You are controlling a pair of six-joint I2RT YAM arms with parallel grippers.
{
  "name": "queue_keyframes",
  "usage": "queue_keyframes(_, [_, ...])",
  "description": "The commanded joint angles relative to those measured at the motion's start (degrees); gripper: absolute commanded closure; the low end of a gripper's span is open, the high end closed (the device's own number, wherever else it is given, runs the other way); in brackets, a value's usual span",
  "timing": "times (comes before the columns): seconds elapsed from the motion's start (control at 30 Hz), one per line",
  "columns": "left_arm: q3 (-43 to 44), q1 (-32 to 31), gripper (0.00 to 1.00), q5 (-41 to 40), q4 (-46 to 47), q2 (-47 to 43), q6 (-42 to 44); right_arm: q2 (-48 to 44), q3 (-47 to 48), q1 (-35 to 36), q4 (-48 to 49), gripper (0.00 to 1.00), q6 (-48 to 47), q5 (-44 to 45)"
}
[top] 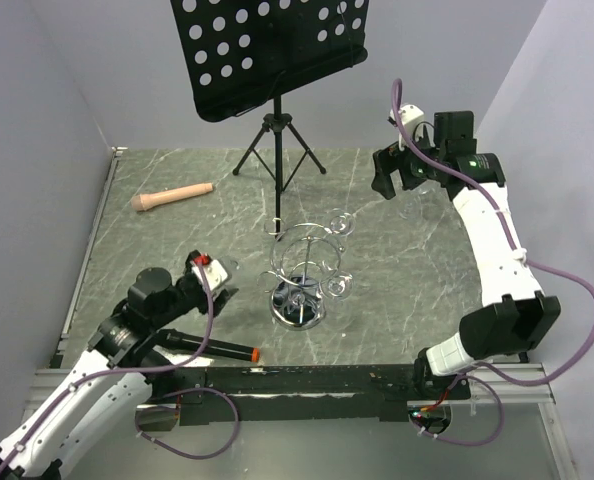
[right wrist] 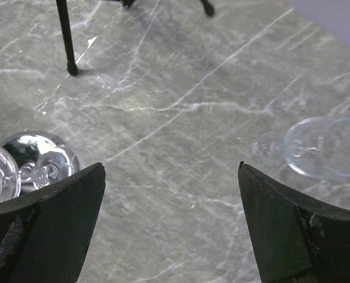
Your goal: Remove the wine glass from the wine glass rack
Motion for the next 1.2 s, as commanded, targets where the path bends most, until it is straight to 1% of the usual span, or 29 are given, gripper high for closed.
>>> queue_keyframes(0.0, [5.27,5.36,0.99,-4.02,9.43,5.86,-4.07,-7.27,1.82,0.31,1.53,0.00,-3.48,1.03])
queue_keyframes(0.07, [7.29,8.34,0.99,-2.00,11.20,10.60,-8.47,-8.15,1.99,0.31,1.01,0.00,-3.92,0.06])
queue_keyframes(0.13, [10.10,11.25,0.99,2.38,11.47,15.09,-11.38,-8.76,1.82,0.31,1.18,0.00,-3.84,-0.56])
queue_keyframes(0.2, [11.86,11.70,0.99,4.51,12.69,17.82,-15.84,-9.12,1.38,0.31,1.88,0.00,-3.75,-0.30])
queue_keyframes(0.27, [12.74,11.87,0.99,1.89,14.01,19.23,-21.04,-9.12,1.55,0.31,1.97,0.00,-4.19,-0.56])
queue_keyframes(0.37, [13.62,13.89,0.99,-1.28,15.33,20.99,-24.30,-9.30,1.20,0.48,3.98,0.00,-4.54,-1.61])
queue_keyframes(0.43, [15.11,16.52,0.99,-1.64,16.04,22.57,-26.58,-8.33,2.25,1.09,4.78,0.00,-4.19,-2.23])
queue_keyframes(0.5, [17.04,19.24,0.99,0.81,16.48,25.03,-30.18,-6.93,3.83,2.41,4.78,0.00,-3.67,-2.93])
queue_keyframes(0.63, [19.34,19.87,0.99,7.31,18.05,29.87,-37.56,-6.48,6.39,4.96,4.52,0.00,-4.63,-3.11])
queue_keyframes(0.67, [19.77,19.96,0.99,8.11,18.50,30.66,-39.23,-7.09,6.04,5.66,5.13,0.00,-5.06,-3.19])
queue_keyframes(0.73, [20.39,20.48,0.99,8.56,22.62,31.54,-42.14,-9.37,2.80,7.42,9.15,0.00,-5.86,-2.94])
queue_keyframes(0.83, [21.01,22.85,0.99,8.38,25.53,32.33,-47.24,-11.32,-1.34,11.63,14.88,0.00,-7.52,-1.18])
queue_keyframes(0.9, [21.36,24.52,0.99,9.95,26.58,33.82,-49.26,-9.66,-1.09,14.45,16.03,0.00,-8.23,-1.00])
queue_keyframes(1.0, [22.76,26.11,0.99,13.73,27.29,37.16,-52.24,-4.83,2.77,16.73,16.21,0.02,-5.52,-1.35])
queue_keyframes(1.1, [23.30,28.48,0.99,18.91,30.44,40.32,-60.23,-0.43,6.73,19.37,17.26,0.05,-3.67,-1.18])
queue_keyframes(1.17, [23.38,29.62,0.99,22.34,34.47,42.26,-66.03,1.24,7.70,21.83,19.27,0.06,-3.23,0.31])
